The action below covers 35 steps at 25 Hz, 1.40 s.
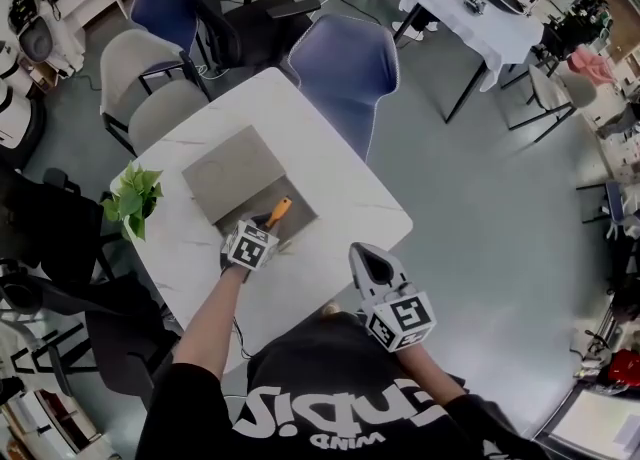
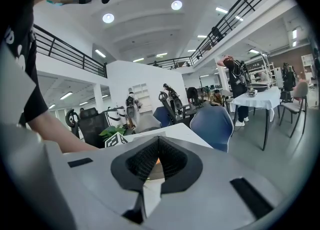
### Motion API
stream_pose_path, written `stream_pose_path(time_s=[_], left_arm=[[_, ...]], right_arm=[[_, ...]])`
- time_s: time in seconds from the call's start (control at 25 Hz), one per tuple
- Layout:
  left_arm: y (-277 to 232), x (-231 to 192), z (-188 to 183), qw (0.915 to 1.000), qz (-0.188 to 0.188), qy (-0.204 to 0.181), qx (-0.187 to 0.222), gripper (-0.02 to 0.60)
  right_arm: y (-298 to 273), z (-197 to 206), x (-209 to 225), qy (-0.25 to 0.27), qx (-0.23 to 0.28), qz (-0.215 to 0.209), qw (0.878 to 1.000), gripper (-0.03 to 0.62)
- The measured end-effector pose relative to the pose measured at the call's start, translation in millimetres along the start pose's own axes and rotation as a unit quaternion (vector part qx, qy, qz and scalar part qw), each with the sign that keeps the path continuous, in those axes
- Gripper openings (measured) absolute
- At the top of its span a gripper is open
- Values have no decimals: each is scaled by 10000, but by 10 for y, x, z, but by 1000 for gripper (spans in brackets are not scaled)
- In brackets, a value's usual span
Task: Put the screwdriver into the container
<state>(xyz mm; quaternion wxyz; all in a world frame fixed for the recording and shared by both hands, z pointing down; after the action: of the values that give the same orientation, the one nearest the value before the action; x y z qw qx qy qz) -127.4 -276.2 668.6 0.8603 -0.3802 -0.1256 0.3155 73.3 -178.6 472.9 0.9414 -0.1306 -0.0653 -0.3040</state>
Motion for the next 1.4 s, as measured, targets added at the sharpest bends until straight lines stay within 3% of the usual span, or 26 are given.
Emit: stream_pose_path(time_s=[0.44, 0.68, 0.88, 1.04, 1.4], left_arm=[[-55, 54, 39, 9995, 52, 74, -297, 86], [-22, 36, -17, 9997, 8, 176, -176, 91], [82, 20, -112, 9997, -98, 173, 123, 95], [256, 10, -242, 9980, -318, 269, 484, 35], [955, 228, -632, 9870, -580, 408, 1443, 15]], right_arm=[[53, 11, 39, -25, 3, 61, 10000, 12], [55, 14, 65, -36, -14, 48, 10000, 12], [47, 26, 55, -40, -6, 17, 10000, 12], [52, 29, 30, -40, -12, -31, 10000, 12], [78, 24, -19, -5, -13, -190, 9998, 12]])
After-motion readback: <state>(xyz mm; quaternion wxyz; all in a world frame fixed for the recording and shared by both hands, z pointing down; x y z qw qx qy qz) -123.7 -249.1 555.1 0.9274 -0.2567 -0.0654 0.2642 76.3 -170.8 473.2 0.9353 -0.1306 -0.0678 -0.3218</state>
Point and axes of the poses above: the fingertips, and each gripper's own axes: y backward along the fingers, x to its right, z out of its underside, the point moved 4 cm from there along y, backward along the fingers, and after that the axes turned 3 degrees about x, right-handed, at the moved point
